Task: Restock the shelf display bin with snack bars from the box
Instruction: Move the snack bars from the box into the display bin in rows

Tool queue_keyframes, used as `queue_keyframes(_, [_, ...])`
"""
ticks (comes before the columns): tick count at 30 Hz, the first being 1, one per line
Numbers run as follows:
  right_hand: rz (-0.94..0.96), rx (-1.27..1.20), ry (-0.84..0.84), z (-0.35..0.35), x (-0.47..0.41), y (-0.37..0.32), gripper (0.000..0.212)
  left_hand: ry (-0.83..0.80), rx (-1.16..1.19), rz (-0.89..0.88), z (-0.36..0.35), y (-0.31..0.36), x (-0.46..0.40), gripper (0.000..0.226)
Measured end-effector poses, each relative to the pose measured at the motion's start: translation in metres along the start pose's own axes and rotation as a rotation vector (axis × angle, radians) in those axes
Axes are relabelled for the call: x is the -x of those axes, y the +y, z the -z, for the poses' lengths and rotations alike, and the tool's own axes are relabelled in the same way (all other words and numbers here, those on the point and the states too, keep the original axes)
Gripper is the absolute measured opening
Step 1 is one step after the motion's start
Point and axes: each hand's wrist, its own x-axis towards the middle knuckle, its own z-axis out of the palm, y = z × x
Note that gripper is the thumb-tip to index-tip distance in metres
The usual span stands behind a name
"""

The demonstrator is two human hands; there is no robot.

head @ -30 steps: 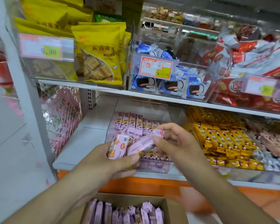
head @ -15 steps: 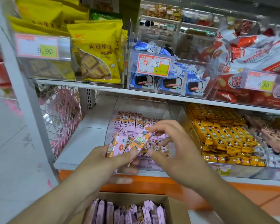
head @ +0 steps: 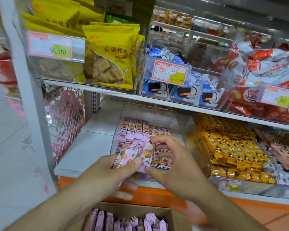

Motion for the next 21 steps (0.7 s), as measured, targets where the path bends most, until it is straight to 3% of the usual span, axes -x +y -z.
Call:
queue_keyframes(4, [-0.166,0.041,0.025,0.004,-0.044,0.019,0.066,0.073,-0.066,-0.027,0.004,-0.004,-0.007,0.032])
queue_keyframes(11, [-0.339,0.201,-0.021,-0.008,-0.137,0.073,0.066,0.028,-0.144,-0.039,0.012,-0.01,-0.018,0.028])
queue_keyframes(21, [-0.323,0.224,-0.022,-0.009,-0.159,0.09,0.057,0.014,-0.198,-0.006,0.018,-0.012,-0.019,0.02])
